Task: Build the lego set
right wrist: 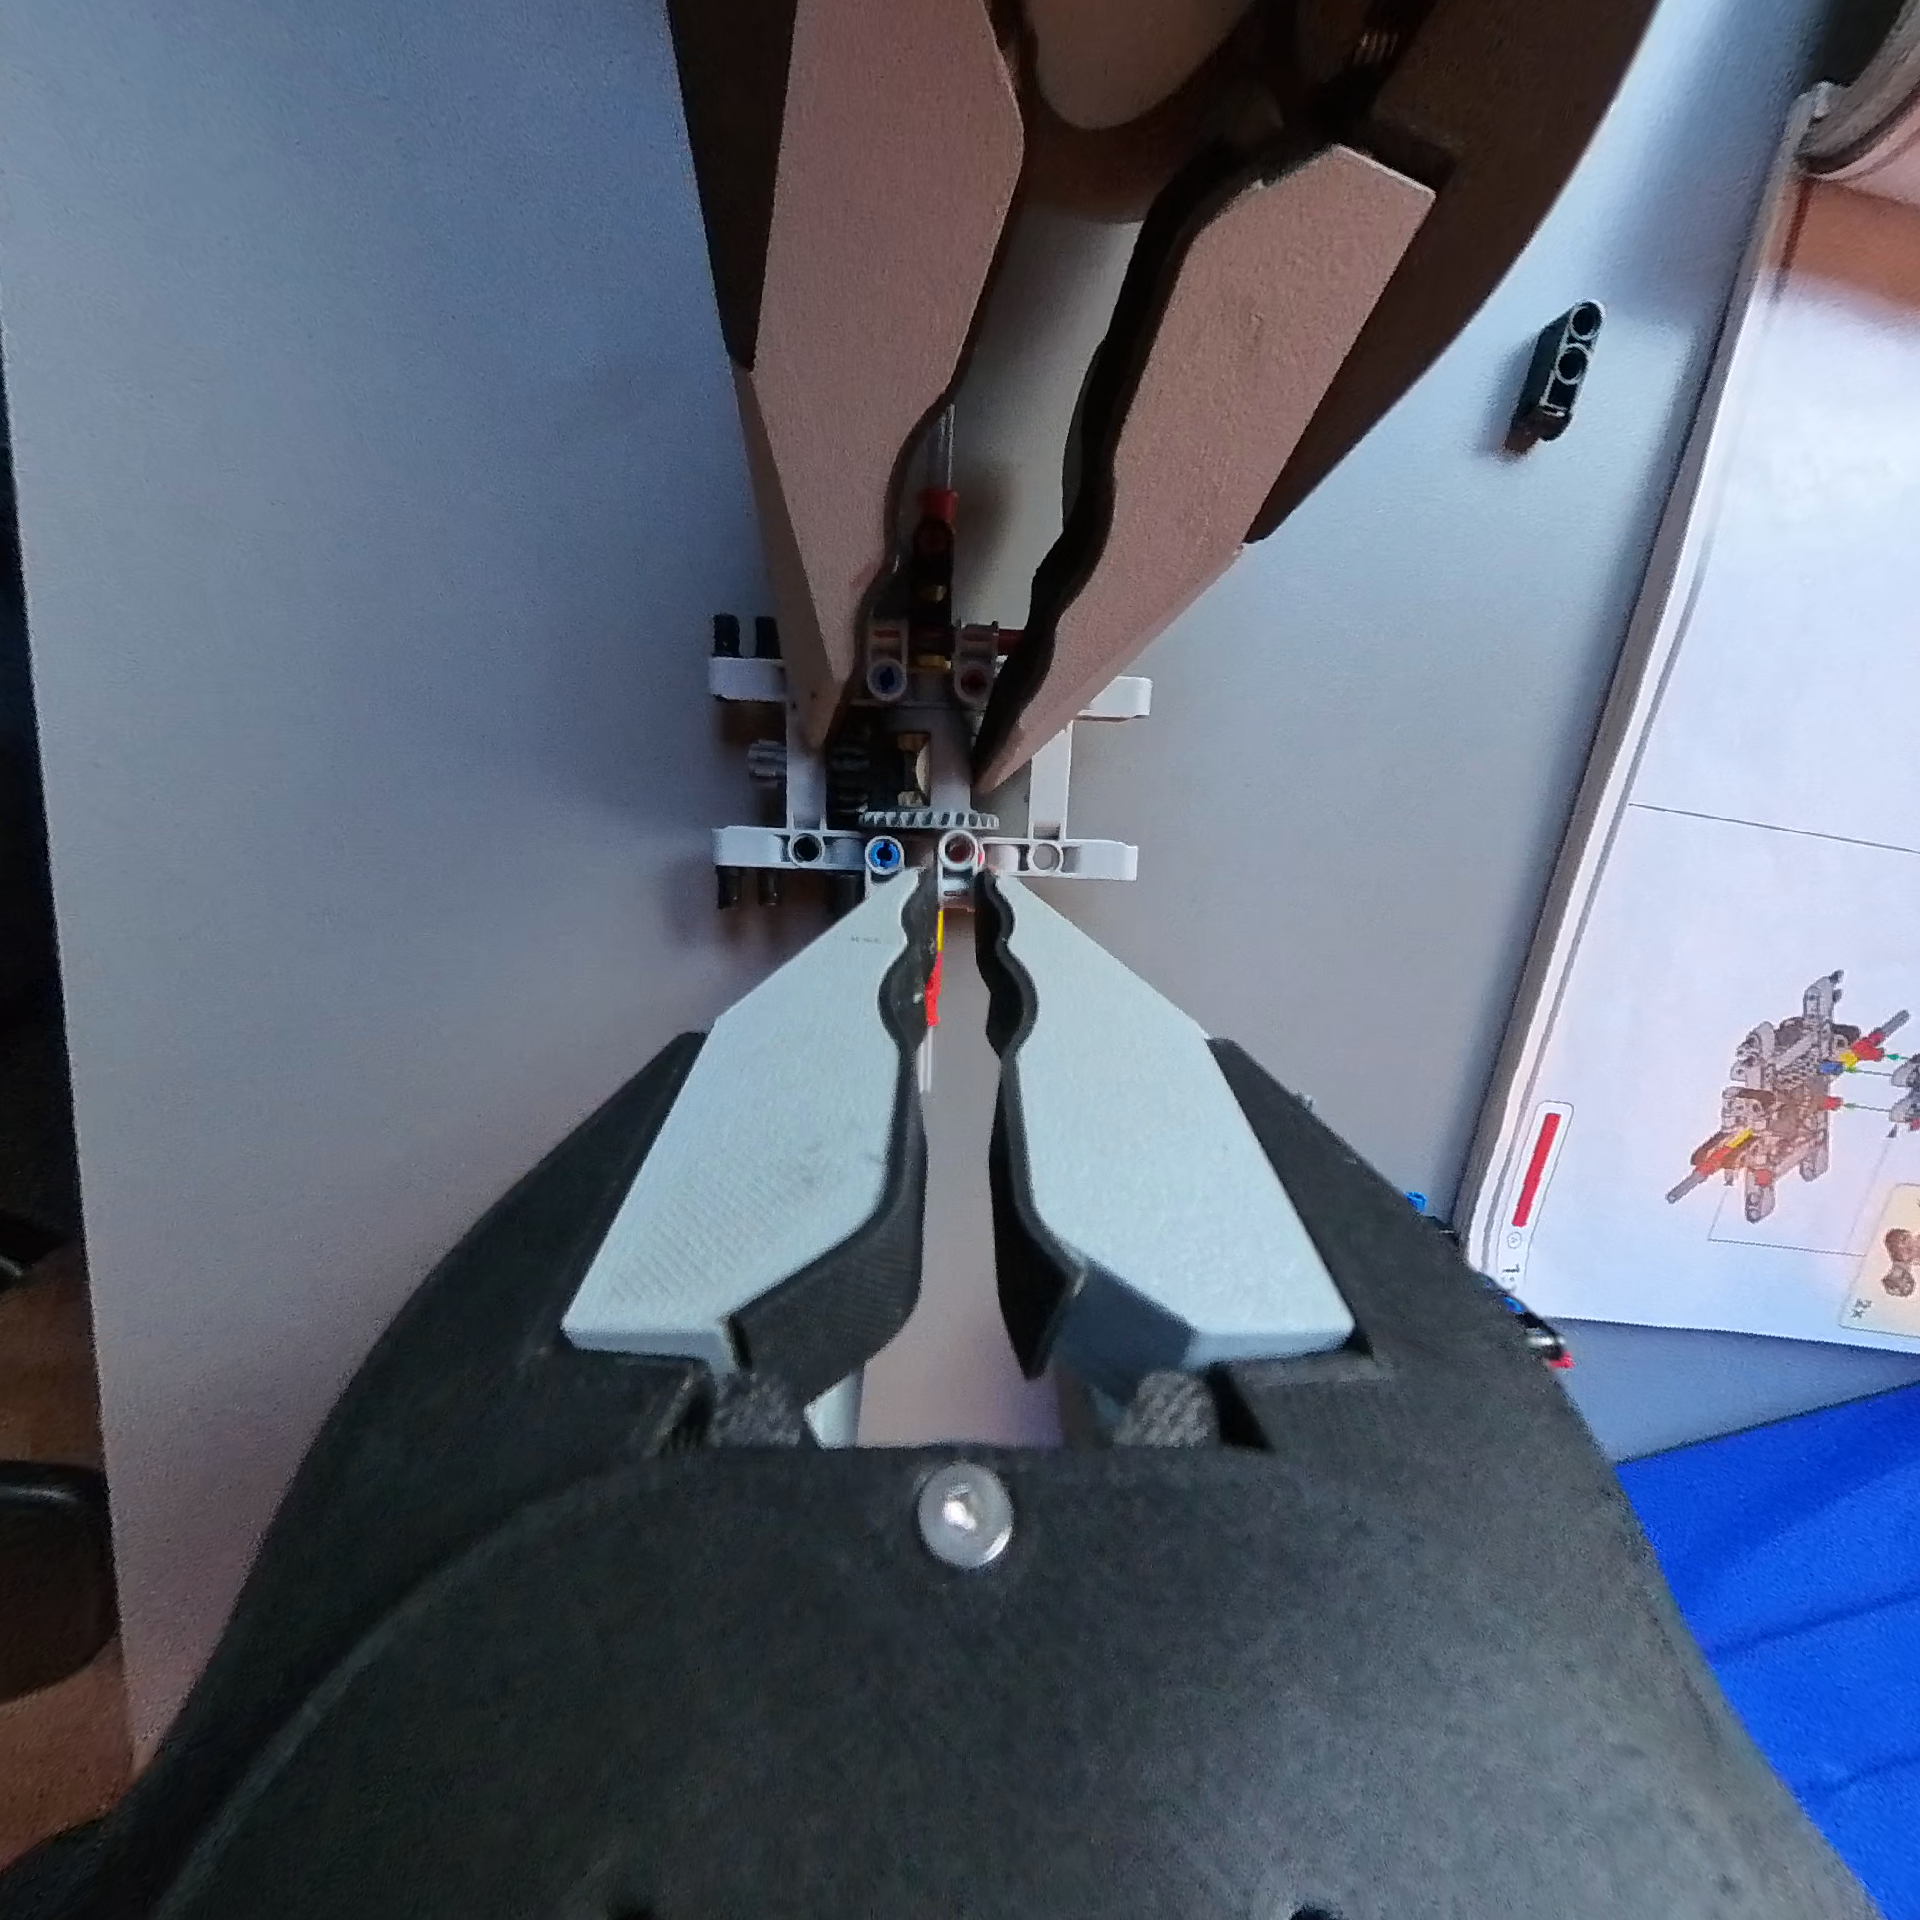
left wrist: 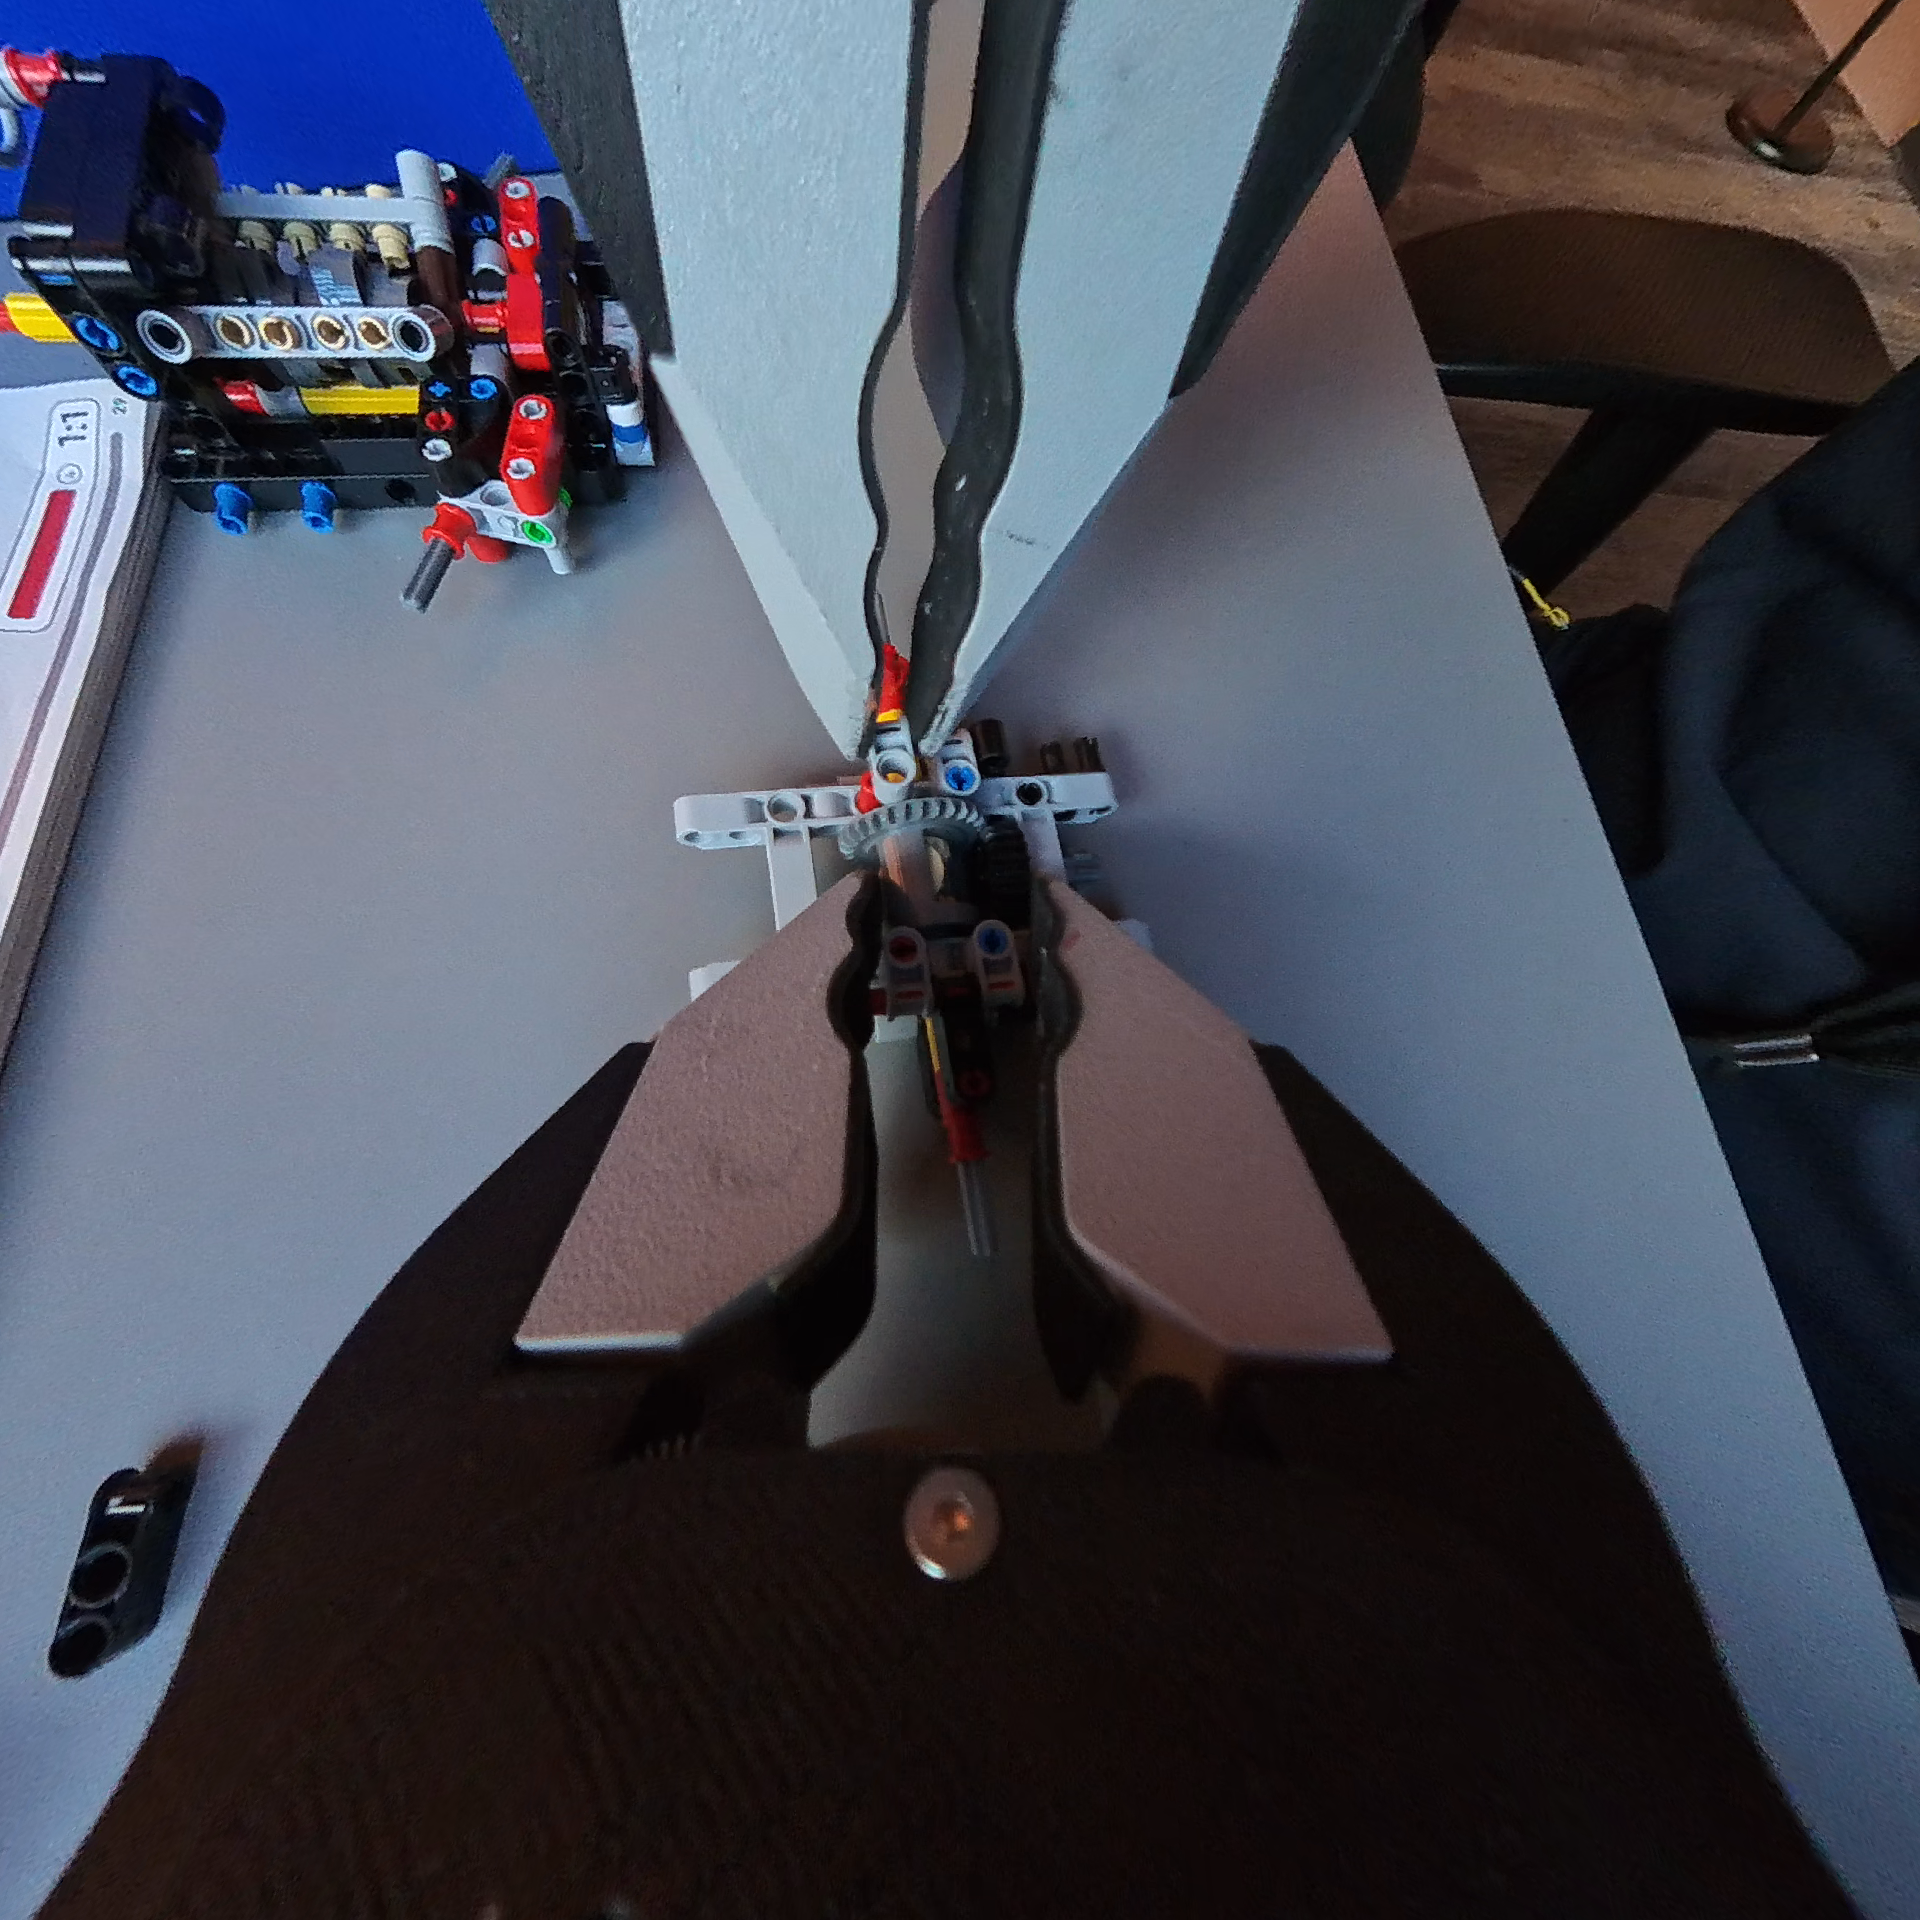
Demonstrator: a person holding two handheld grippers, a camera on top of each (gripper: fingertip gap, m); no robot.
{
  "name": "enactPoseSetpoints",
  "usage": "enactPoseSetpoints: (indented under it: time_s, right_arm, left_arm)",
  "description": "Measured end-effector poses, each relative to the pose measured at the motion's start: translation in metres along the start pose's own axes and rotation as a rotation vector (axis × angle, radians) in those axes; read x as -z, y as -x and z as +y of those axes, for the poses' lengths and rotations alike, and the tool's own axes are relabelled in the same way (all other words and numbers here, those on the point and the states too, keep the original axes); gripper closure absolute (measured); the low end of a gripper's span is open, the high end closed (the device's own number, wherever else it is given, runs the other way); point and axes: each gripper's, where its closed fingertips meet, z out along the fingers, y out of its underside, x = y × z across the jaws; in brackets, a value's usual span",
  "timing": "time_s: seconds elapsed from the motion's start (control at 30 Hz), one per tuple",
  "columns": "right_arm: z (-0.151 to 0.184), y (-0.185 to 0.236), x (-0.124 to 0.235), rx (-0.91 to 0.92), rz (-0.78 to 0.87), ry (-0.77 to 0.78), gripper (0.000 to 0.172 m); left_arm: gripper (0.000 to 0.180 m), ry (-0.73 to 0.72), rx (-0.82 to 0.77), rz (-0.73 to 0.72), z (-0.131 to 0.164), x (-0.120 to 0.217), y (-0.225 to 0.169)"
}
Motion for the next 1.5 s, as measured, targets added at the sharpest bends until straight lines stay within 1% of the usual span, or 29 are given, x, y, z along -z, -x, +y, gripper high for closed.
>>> enactPoseSetpoints:
  time_s: [0.23, 0.53, 0.63, 0.73, 0.8, 0.87, 0.9, 1.0, 1.07, 1.2, 1.33, 1.5]
  right_arm:
    - [0.0, -0.001, -0.001, -0.005, -0.014, 0.005, 0.167]
    - [0.001, -0.001, -0.004, 0.088, -0.05, 0.137, 0.167]
    - [0.002, 0.0, -0.002, 0.078, -0.049, 0.125, 0.167]
    - [0.011, -0.005, 0.003, 0.063, 0.01, 0.136, 0.167]
    - [0.007, -0.001, 0.01, 0.028, 0.012, 0.075, 0.167]
    - [-0.002, 0.004, 0.016, -0.015, 0.0, -0.007, 0.167]
    - [-0.005, 0.007, 0.018, -0.032, -0.003, -0.039, 0.167]
    - [-0.009, 0.011, 0.021, -0.062, 0.0, -0.093, 0.167]
    - [-0.009, 0.012, 0.021, -0.074, 0.013, -0.105, 0.167]
    - [-0.012, 0.015, 0.023, -0.106, -0.006, -0.127, 0.167]
    - [-0.013, 0.016, 0.023, -0.115, -0.006, -0.157, 0.167]
    - [-0.018, 0.014, 0.028, -0.147, 0.021, -0.272, 0.167]
  left_arm:
    - [0.154, -0.002, 0.005, 0.003, 0.0, 0.0, 0.0]
    - [0.154, -0.008, 0.022, 0.019, -0.002, -0.001, -0.001]
    - [0.154, -0.004, -0.004, 0.001, -0.001, 0.0, -0.001]
    - [0.159, -0.071, 0.036, 0.04, -0.011, 0.007, -0.004]
    - [0.163, -0.144, 0.055, 0.018, -0.023, 0.014, 0.0]
    - [0.165, -0.181, 0.037, -0.054, -0.031, 0.019, 0.008]
    - [0.166, -0.193, 0.023, -0.068, -0.034, 0.02, 0.008]
    - [0.168, -0.2, 0.001, -0.064, -0.039, 0.016, 0.002]
    - [0.174, -0.196, -0.026, -0.045, -0.04, 0.012, -0.005]
    - [0.174, -0.176, -0.042, -0.04, -0.039, 0.005, -0.009]
    - [0.175, -0.183, -0.07, -0.049, -0.038, 0.006, -0.01]
    - [0.176, -0.193, -0.074, -0.069, -0.041, 0.01, -0.008]
